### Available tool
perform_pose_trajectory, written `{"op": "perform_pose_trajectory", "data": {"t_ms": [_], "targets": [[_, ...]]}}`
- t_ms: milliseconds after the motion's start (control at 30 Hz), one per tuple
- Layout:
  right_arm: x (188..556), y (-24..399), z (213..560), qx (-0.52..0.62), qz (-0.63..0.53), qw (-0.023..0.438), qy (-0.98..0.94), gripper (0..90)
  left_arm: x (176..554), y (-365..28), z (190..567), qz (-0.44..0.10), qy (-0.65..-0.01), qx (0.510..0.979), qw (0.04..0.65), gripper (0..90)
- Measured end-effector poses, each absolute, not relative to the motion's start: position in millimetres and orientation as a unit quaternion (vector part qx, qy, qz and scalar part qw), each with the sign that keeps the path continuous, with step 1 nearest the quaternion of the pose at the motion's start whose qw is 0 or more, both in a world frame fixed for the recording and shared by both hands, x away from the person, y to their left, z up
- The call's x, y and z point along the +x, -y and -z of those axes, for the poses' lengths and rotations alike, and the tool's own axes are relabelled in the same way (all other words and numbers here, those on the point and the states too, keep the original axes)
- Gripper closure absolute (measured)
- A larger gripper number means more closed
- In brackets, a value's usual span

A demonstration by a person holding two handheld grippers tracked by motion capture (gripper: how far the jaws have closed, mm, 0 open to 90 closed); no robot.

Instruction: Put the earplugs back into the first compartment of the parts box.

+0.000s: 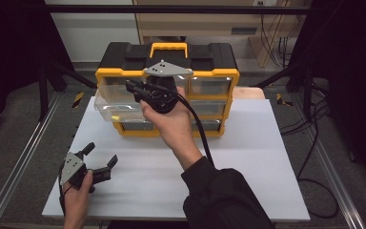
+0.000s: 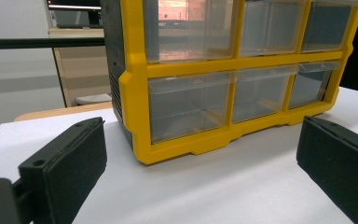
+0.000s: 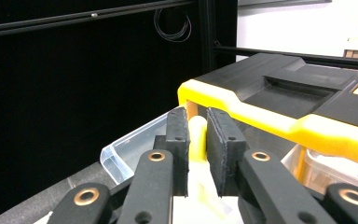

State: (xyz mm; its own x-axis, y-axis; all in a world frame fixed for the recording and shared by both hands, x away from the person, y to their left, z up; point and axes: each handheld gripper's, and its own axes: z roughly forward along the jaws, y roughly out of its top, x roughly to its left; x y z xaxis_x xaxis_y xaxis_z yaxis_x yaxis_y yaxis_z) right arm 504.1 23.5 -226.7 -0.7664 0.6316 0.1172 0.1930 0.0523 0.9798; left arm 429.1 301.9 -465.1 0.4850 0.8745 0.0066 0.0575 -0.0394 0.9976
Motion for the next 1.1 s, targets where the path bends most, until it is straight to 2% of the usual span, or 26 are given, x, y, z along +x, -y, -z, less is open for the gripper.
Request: {"op": "perform_pose_trajectory", "data": {"t_ms": [600,1100], "targets": [[499.8,-25.5,226.5,0.293,-0.615,0.190,-0.707,68.5,429.0,-302.8,465.0,-0.348,-0.370,0.631,0.587,1.3],[495.1,-23.5,223.9,0.302,-0.612,0.210,-0.700,51.8,429.0,-302.8,465.0,-0.348,-0.370,0.631,0.587,1.3]]}}
